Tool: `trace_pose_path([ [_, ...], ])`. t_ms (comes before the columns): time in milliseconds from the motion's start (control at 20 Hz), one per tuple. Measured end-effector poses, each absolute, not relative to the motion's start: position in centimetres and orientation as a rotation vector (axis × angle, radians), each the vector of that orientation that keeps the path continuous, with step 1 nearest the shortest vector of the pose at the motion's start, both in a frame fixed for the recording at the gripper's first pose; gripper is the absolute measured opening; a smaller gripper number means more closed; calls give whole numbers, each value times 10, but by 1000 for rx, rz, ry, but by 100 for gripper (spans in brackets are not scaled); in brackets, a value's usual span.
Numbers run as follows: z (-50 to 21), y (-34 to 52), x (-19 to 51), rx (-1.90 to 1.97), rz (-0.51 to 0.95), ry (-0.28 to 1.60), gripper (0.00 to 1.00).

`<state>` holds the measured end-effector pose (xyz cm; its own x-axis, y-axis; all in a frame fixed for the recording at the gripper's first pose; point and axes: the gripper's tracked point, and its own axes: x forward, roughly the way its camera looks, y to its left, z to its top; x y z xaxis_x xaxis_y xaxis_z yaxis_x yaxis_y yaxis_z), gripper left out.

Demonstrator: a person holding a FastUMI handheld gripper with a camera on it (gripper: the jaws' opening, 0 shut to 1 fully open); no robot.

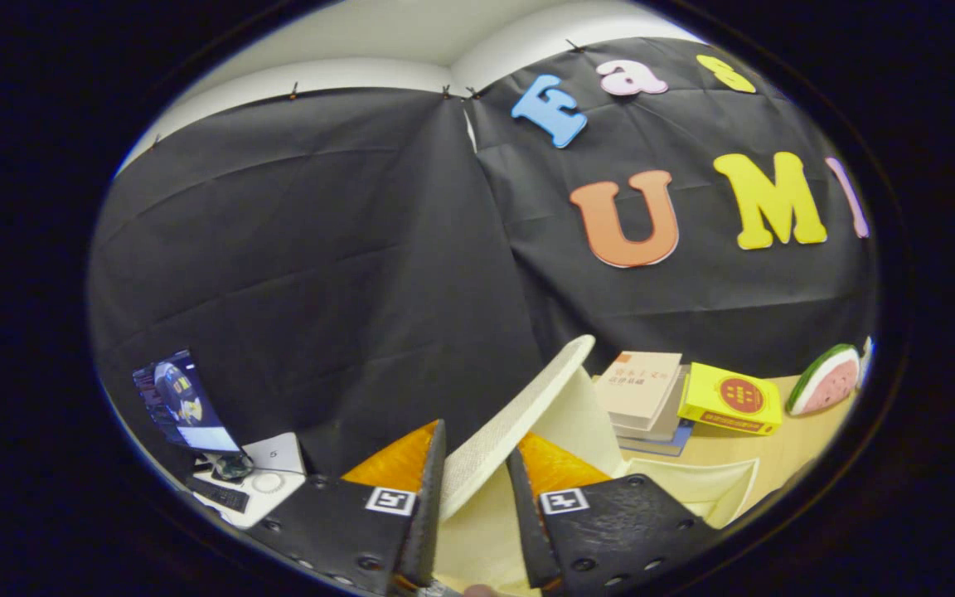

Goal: Open the storage box then place both shoes into the box .Put the left shoe in first, then the right shoe, with the right side of both shoes facing outward in a uniform manner.

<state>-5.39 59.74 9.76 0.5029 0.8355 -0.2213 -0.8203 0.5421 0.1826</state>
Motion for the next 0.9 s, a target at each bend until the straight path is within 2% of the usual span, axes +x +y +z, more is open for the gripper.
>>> trace_pose_path([
  [150,103,608,-58,-19,998,194,98],
  [900,92,668,-76,-73,1081,202,98],
])
